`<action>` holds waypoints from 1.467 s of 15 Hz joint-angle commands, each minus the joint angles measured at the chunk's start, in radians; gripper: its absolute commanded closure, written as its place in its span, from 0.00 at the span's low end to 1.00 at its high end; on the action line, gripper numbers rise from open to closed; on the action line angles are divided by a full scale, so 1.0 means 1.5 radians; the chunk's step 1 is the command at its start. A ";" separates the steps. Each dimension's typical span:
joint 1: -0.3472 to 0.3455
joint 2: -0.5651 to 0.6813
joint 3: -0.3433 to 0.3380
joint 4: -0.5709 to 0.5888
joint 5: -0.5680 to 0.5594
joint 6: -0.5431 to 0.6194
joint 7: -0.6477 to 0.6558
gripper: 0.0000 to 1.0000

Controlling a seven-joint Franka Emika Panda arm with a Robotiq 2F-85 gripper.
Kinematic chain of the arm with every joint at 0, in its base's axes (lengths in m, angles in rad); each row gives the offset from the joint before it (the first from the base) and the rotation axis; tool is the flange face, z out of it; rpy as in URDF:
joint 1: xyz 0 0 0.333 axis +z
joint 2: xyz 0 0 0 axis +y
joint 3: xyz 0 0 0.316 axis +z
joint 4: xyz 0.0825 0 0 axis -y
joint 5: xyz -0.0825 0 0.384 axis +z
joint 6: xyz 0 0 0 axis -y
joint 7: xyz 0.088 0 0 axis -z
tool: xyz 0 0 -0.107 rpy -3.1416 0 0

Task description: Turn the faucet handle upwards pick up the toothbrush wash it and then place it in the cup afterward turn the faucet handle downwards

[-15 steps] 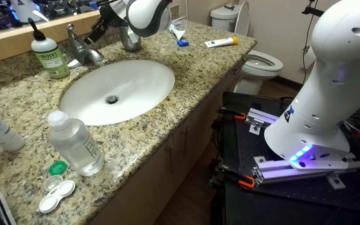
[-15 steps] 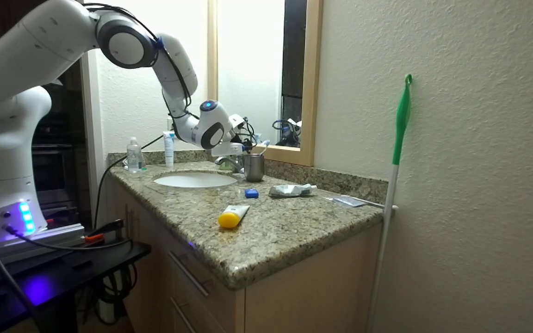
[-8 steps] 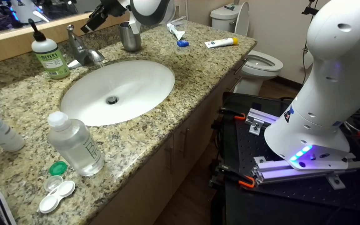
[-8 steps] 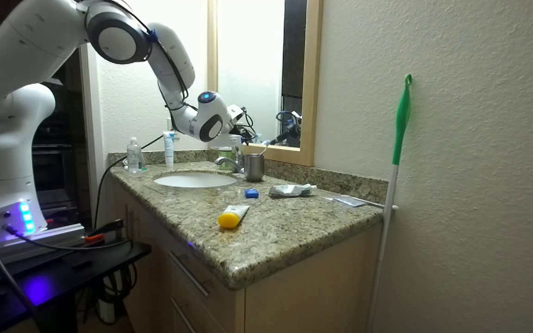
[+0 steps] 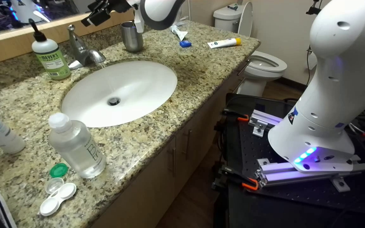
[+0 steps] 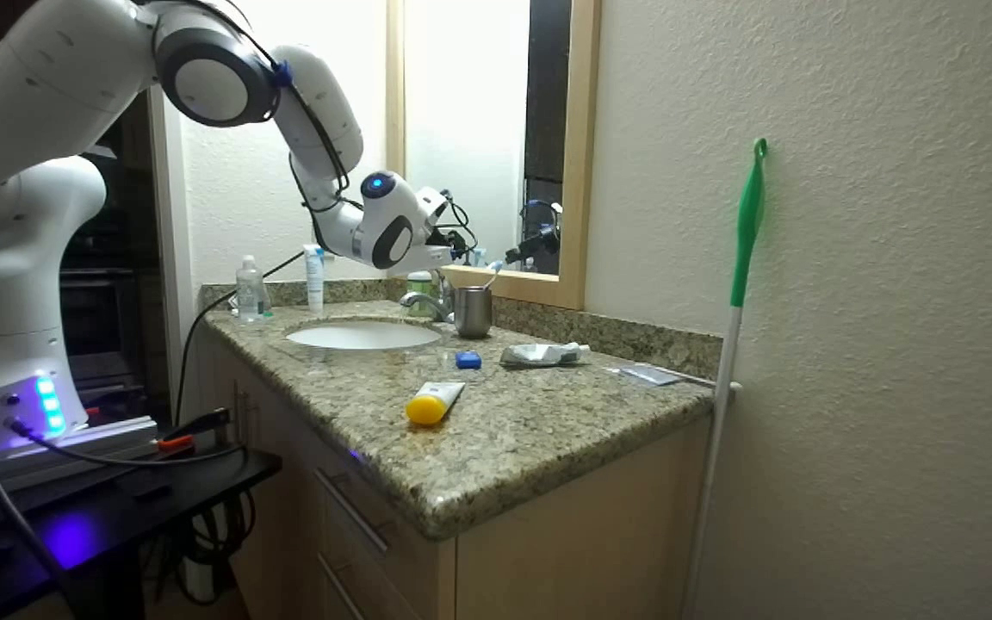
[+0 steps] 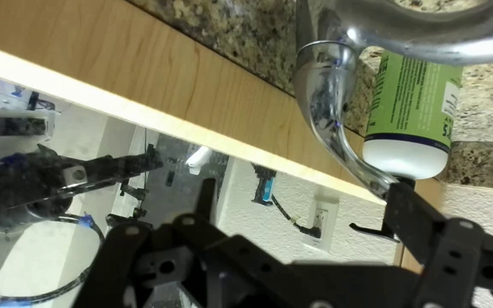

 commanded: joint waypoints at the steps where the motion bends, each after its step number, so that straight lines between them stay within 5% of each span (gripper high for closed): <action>1: -0.074 -0.058 0.051 -0.017 -0.070 -0.001 -0.034 0.00; 7: -0.177 -0.142 0.083 -0.086 -0.215 -0.003 -0.021 0.00; 10: -0.268 -0.226 0.125 -0.151 -0.344 -0.043 -0.003 0.00; 11: -0.200 -0.173 0.087 -0.098 -0.296 -0.017 0.010 0.00; 14: -0.252 -0.220 0.107 -0.138 -0.339 -0.020 0.008 0.00; 22: -0.296 -0.303 0.189 -0.163 -0.388 -0.028 0.043 0.00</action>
